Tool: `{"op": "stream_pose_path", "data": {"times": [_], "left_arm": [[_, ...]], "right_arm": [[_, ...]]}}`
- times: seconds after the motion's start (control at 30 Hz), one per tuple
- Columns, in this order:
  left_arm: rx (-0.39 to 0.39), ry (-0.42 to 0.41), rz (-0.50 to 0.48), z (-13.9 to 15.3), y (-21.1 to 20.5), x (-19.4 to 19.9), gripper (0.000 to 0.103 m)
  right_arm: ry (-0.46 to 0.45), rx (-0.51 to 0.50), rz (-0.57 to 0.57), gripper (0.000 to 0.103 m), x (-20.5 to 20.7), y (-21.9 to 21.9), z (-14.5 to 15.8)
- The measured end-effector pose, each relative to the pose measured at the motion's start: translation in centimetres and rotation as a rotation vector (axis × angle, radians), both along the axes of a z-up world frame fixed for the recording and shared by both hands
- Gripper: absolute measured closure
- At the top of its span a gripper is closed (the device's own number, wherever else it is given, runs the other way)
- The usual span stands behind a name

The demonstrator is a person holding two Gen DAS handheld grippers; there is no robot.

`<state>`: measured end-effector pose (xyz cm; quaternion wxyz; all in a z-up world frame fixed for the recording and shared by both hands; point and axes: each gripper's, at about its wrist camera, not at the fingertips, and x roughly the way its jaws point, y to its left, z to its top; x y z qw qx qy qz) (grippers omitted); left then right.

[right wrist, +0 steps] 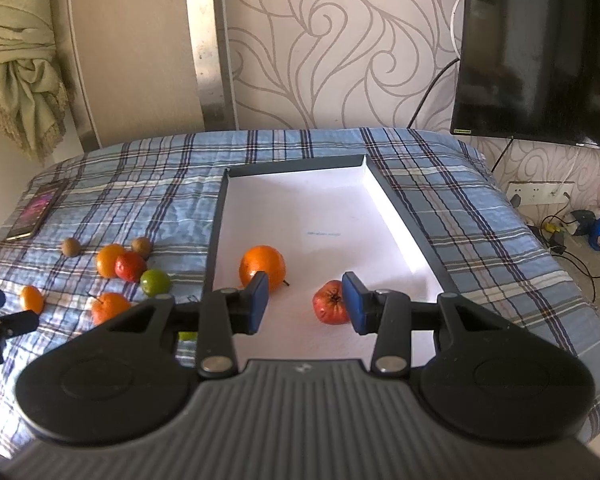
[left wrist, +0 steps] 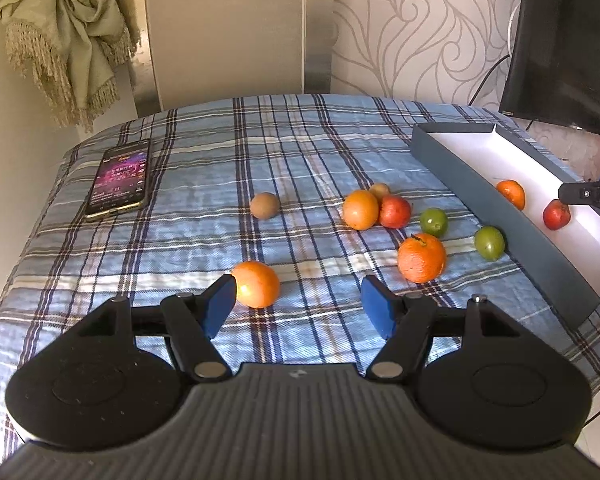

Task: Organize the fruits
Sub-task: 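Move the right gripper to the large orange beside the green lime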

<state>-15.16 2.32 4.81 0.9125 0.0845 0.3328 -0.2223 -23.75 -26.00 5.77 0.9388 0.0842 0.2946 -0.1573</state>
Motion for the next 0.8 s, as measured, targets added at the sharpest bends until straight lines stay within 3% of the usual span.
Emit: {"op": "stream_pose_path", "data": {"times": [0.43, 0.8], "left_arm": [[0.002, 0.007, 0.030, -0.3, 0.6, 0.5, 0.029], [0.010, 0.018, 0.047, -1.0, 1.1, 1.4, 0.029]], "right_arm": [[-0.012, 0.010, 0.096, 0.060, 0.7, 3.0, 0.9], [0.052, -0.002, 0.297, 0.060, 2.3, 8.6, -0.1]]}}
